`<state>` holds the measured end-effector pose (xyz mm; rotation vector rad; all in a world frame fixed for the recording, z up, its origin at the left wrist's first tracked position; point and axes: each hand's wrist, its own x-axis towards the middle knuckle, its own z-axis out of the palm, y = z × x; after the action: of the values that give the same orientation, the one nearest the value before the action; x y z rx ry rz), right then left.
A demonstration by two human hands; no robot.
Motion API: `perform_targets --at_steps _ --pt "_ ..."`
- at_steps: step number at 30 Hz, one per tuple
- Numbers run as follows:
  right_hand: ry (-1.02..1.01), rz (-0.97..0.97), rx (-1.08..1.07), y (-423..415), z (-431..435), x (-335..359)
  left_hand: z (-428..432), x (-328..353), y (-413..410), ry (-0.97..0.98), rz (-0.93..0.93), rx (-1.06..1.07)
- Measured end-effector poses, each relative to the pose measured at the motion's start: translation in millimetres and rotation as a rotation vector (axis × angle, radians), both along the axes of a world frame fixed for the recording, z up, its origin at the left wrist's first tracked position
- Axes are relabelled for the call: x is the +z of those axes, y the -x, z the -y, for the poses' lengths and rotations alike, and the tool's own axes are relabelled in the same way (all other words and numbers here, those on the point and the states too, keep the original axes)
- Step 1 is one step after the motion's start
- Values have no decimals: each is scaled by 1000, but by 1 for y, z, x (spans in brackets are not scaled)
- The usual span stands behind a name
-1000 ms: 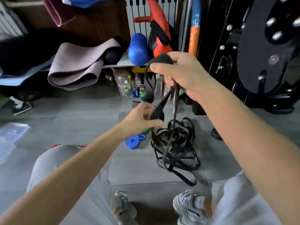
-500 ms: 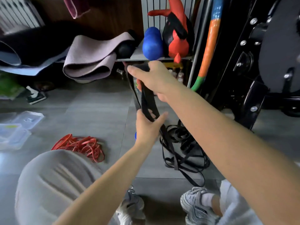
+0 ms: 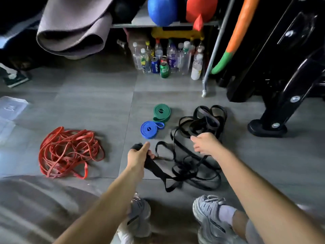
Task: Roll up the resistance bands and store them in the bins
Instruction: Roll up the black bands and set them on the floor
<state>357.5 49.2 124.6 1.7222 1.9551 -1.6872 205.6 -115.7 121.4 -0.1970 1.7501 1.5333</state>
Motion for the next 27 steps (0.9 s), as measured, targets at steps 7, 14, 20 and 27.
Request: perform_targets --at_steps 7,14,20,27 --pt "-166 584 541 -48 10 -153 -27 -30 36 -234 90 317" --pt "-269 532 653 -31 31 -210 -41 -23 74 -322 -50 323" --pt "-33 610 651 -25 24 -248 -29 -59 61 -262 -77 228" --pt "-337 633 776 -62 23 -237 -29 -51 82 -222 -141 174"
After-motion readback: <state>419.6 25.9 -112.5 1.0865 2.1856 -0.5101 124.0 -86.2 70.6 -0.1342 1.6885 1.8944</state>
